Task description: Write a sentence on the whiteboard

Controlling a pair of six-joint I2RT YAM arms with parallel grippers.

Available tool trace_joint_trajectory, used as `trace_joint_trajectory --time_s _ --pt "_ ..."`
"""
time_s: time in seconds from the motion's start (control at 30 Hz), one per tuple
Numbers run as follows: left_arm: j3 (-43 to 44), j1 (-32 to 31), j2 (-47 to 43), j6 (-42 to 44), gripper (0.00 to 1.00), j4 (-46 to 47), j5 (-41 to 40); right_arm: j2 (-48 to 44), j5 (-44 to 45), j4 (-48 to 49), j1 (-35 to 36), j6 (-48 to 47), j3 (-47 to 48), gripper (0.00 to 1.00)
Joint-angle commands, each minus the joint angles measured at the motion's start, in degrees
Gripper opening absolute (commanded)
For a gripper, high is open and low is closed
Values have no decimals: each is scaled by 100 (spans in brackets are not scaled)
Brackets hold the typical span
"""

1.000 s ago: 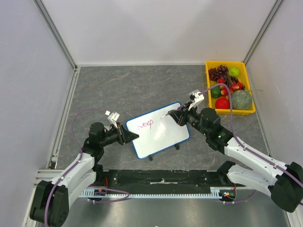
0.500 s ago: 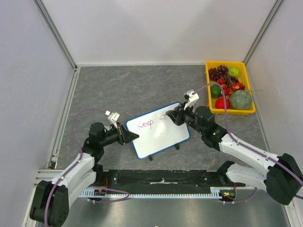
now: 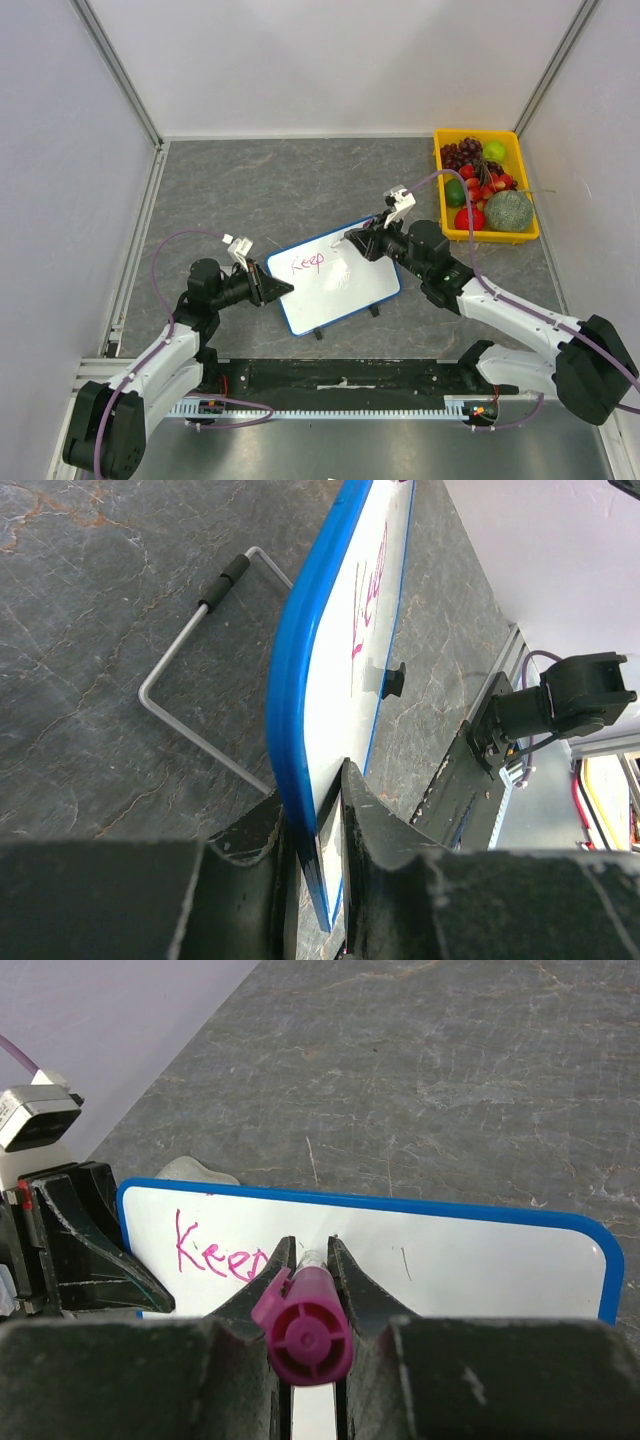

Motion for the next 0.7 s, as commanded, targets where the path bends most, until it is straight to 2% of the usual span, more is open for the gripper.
trace_joint_trajectory --time_s 0.0,0.67 --pt "-23 19 23 457 2 119 -276 79 96 186 -19 -43 218 0" --pt "-23 28 23 448 2 119 -284 -167 -203 98 -19 -34 -336 0"
